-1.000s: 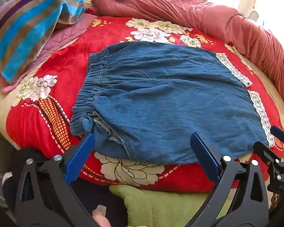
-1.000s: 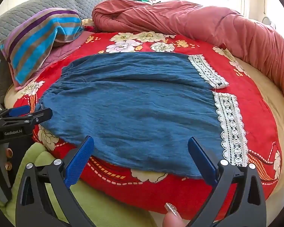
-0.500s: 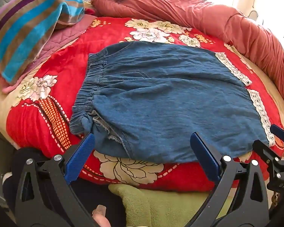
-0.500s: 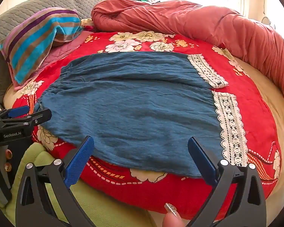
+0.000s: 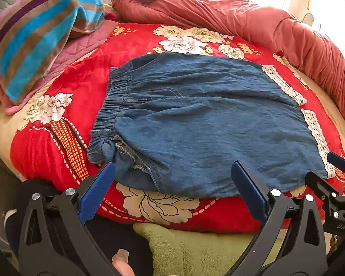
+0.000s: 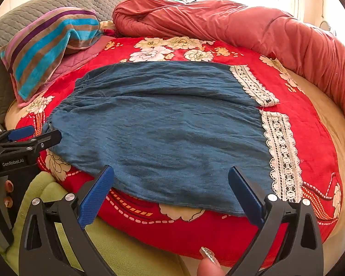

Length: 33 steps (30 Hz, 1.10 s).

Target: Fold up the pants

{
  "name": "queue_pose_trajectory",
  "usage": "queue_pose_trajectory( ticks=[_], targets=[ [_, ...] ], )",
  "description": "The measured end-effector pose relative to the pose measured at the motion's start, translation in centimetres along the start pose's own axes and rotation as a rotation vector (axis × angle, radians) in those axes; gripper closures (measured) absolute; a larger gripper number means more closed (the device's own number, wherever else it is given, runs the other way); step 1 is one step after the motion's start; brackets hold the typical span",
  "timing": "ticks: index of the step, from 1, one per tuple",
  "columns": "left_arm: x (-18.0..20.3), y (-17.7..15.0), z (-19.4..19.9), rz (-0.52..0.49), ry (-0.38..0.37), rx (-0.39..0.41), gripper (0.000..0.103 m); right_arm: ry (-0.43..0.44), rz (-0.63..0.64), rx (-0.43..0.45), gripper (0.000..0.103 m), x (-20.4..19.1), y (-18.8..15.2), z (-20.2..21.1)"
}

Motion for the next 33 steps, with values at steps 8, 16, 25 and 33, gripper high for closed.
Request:
queue_pose_trajectory(
  ticks=[8,16,25,33],
  targets=[
    [-0.1,0.1,0.2,0.002,0.007,0.002,0.009,0.003,0.004,-0.002,0.004,-0.3,-0.1,-0.1],
    [-0.2,0.0,0.2,0.000,0.004,0.002,0.008,0.004,0.002,-0.002,0.004,-0.1,0.0,-0.1],
    [-0.3,0.0,0.2,-0.001,0.007,0.002,0.008,0.007,-0.001,-0.001,0.004,-0.1,0.2,-0.1],
    [-0.6,0.0,0.2,-0.002,0.007,0.002,0.008,0.004,0.003,0.015,0.004,-0.1,1.0,-0.4]
  ],
)
Point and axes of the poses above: each gripper's, at about its wrist camera, not at the fingertips, and z roughly against the way its jaws point, x to its right, y to its top, the point moved 7 cm from there along -z, roughly the way its jaws point, and after that the axes turned 8 degrees about x, right-handed, at the moved point
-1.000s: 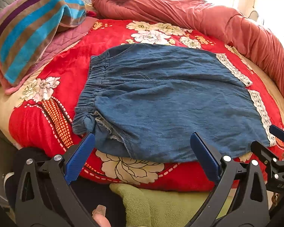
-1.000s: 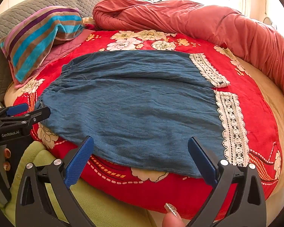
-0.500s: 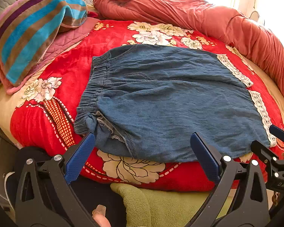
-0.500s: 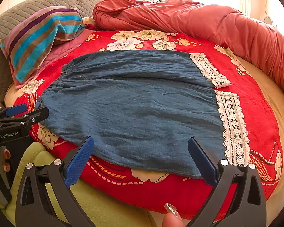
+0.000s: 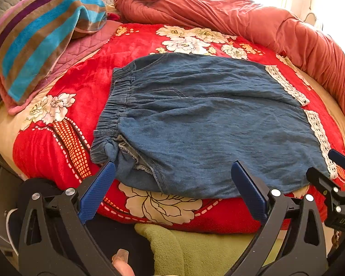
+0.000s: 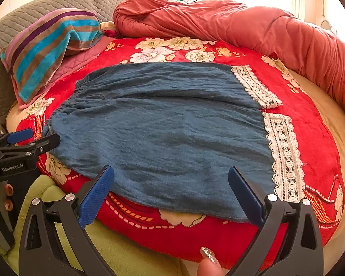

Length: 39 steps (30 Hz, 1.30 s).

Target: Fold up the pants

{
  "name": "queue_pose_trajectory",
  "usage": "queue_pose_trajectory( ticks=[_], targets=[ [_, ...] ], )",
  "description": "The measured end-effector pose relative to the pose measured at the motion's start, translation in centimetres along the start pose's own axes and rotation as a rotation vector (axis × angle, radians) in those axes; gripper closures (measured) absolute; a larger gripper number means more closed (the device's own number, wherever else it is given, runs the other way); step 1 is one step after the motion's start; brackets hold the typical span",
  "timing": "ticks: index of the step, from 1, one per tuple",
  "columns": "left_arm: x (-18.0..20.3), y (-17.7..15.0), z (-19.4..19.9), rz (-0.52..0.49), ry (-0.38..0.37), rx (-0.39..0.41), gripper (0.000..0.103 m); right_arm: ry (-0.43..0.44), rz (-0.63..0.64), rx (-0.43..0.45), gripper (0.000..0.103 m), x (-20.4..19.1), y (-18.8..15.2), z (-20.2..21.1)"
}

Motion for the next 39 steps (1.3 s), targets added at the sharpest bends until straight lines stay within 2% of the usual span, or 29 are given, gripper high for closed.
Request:
queue_pose_trajectory(
  ticks=[6,13,26,33,39],
  targets=[
    [-1.1,0.9,-0.3,0.009,0.013,0.011,0.008,-0.011,0.002,0.060,0.004,0.6,2.8,-0.6],
    [-2.6,2.6,-2.0,0.042,0.029,-0.008,0.008,0.005,0.064,0.104,0.004,0.4,6.3,-2.6],
    [-7.6,6.2,-6.5,0.138,0.049,-0.049,0.009,0.089,0.183,0.075,0.004,-2.4,11.9,-9.6],
    [-10.4,8.1,-9.2,0.149,0.080,-0.061,0.009,0.090,0.239,0.056,0.004,-3.6,14.8,-14.0],
    [-12.5,9.3,-12.0,0.156,0.098,-0.088,0.009,0.096,0.278,0.007,0.004,-4.4,16.5,-18.1]
  ],
)
Point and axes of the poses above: each gripper's, at about its wrist camera, not at the fingertips, and z roughly against the way its jaws point, x to its right, y to its top, the point moved 7 cm from there along -z, roughly the way its jaws point, and after that the axes turned 8 degrees about x, right-handed, at the moved point
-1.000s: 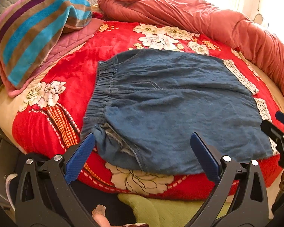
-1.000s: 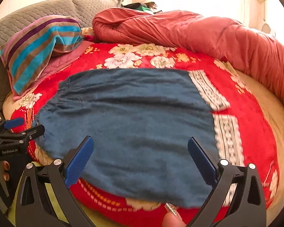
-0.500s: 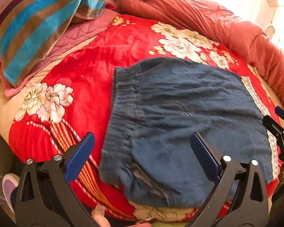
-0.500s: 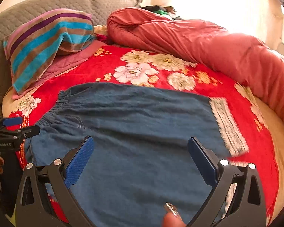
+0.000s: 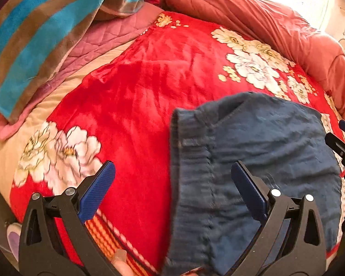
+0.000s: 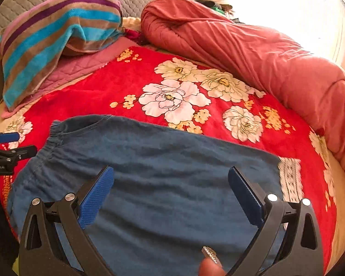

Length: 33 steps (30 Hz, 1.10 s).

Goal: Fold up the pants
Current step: 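Grasp the elastic waistband with the left tool while the right tool grasps beside it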

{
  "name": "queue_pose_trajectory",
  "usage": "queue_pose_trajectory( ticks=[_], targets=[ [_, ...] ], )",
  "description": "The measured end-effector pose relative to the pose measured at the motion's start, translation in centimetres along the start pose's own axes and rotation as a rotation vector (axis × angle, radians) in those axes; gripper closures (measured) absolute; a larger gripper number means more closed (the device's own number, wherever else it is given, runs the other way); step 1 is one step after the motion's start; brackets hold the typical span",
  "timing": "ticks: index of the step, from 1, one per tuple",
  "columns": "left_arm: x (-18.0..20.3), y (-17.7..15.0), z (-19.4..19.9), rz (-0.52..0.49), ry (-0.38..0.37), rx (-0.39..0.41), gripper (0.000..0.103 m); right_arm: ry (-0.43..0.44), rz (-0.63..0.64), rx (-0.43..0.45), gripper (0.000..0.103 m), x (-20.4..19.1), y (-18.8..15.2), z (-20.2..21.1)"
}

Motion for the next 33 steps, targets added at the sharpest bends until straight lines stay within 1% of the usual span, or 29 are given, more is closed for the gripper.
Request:
queue_pose_trajectory(
  ticks=[2,5,7,9,11,14,16,17,18,19,20,21,22,23,26,30,33],
  targets=[
    [-0.2,0.4,-0.7,-0.014,0.013,-0.004,0.009,0.004,0.021,-0.021,0.004,0.0,0.4,-1.6],
    [-0.3,1.3,-2.0,-0.036,0.028,-0.013,0.008,0.042,0.014,-0.065,0.004,0.1,0.8,-3.9],
    [-0.1,2.0,-2.8,-0.037,0.007,-0.013,0.008,0.055,0.039,-0.087,0.004,0.0,1.1,-5.4],
    [0.1,2.5,-3.4,-0.034,-0.017,-0.016,0.008,0.036,0.085,-0.111,0.004,0.0,1.2,-6.7],
    [0.3,2.9,-4.1,-0.041,-0.031,-0.019,0.008,0.014,0.104,-0.125,0.004,0.2,1.2,-7.8],
    [0.5,3.2,-5.2,-0.070,-0.015,-0.027,0.008,0.035,0.098,-0.151,0.004,0.2,1.2,-9.1],
    [0.7,3.3,-5.8,-0.096,0.001,-0.023,0.009,0.036,0.113,-0.151,0.004,0.1,1.3,-9.6],
    [0.8,3.3,-6.0,-0.102,-0.003,-0.022,0.009,0.036,0.124,-0.152,0.004,0.0,1.3,-9.9],
    [0.9,3.4,-6.3,-0.104,-0.016,-0.022,0.014,0.040,0.132,-0.153,0.004,-0.2,1.4,-10.0],
    [1.0,3.4,-6.5,-0.103,-0.032,-0.024,0.023,0.045,0.143,-0.155,0.004,-0.3,1.4,-10.3],
    [1.3,3.4,-6.8,-0.103,-0.061,-0.028,0.029,0.045,0.157,-0.160,0.004,-0.4,1.4,-10.6],
    [1.6,3.4,-7.0,-0.105,-0.093,-0.032,0.045,0.041,0.170,-0.163,0.004,-0.4,1.4,-10.8],
    [1.8,3.4,-7.1,-0.104,-0.109,-0.032,0.061,0.040,0.179,-0.166,0.004,-0.5,1.4,-11.0],
    [2.1,3.3,-7.1,-0.104,-0.124,-0.030,0.066,0.043,0.186,-0.168,0.004,-0.5,1.4,-11.2],
    [2.6,3.2,-6.4,-0.146,-0.107,0.020,0.072,0.055,0.207,-0.165,0.004,-0.5,1.6,-11.5],
    [2.4,3.4,-4.6,-0.129,-0.134,0.086,0.074,0.095,0.265,-0.151,0.004,-1.3,2.0,-11.5],
    [2.5,3.7,-3.6,-0.136,-0.141,0.129,0.075,0.123,0.338,-0.129,0.004,-2.4,2.2,-11.4]
  ],
)
Point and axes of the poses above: each gripper's, at about its wrist camera, not at the fingertips, and z roughly against the way its jaws point, x to its right, y to its top, the point moved 7 cm from there along -z, roughly the way its jaws point, and after that the axes turned 8 degrees about x, right-handed, at the moved point
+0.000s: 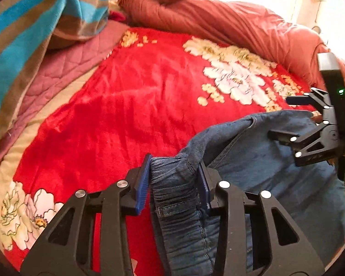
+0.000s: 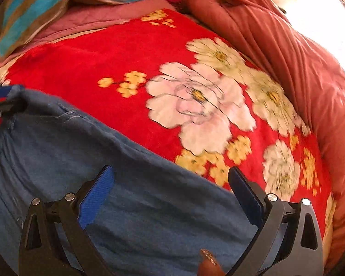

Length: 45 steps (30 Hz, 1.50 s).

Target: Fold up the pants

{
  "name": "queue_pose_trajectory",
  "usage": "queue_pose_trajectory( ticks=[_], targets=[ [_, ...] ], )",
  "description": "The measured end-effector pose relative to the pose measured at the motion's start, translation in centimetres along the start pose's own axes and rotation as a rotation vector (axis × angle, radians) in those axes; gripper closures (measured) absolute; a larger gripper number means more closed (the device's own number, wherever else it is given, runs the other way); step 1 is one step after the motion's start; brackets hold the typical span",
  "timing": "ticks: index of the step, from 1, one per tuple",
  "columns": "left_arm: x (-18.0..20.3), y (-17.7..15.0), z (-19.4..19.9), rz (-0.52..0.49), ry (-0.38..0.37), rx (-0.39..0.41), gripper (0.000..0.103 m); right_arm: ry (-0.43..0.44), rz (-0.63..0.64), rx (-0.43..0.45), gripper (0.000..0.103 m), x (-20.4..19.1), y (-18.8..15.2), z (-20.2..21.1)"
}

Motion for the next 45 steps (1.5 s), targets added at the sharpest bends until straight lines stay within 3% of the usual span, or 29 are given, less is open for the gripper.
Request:
queue_pose_trajectory(
  ticks=[9,11,16,18,22,30,39,45],
  targets=[
    [1.4,0.4,2.4,-0.056,0.002,0.108,0.076,0.017,0.060,0.012,0.009,-1.5,0.6,-0.9],
    [1.4,0.3,2.5,-0.052,-0.005,0.110,0.076,0.051,0.041,0.018,0.022,-2.0,0.5,-0.9],
    [1.3,0.0,2.5,-0.044,-0.009,0.116,0.076,0.132,-0.006,0.044,0.071,-3.5,0.5,0.2],
    [1.1,-0.1,2.7,-0.033,-0.010,0.118,0.076,0.130,-0.028,0.065,0.081,-3.9,0.5,1.0],
    [1.0,-0.1,3.3,-0.037,-0.006,0.136,0.075,0.128,-0.088,0.135,0.092,-3.6,0.5,3.2],
    [1.3,0.0,5.0,-0.057,-0.001,0.194,0.075,0.159,-0.191,0.264,0.093,-3.8,-0.7,9.9],
    [2.8,-0.6,8.4,-0.049,-0.035,0.221,0.075,0.173,-0.272,0.340,0.096,-6.1,-3.9,15.7],
    [3.7,-1.8,11.3,-0.101,-0.018,0.240,0.075,0.220,-0.267,0.352,0.096,-8.6,-5.6,18.9]
  ],
)
Point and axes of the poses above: each gripper's, at about its wrist camera, not at the fingertips, and z roughly against the way its jaws point, x to its right, y to its top, the point moved 7 cm from there along -z, roughly the way its jaws point, and after that the axes turned 8 degrees about x, right-handed, at the moved point
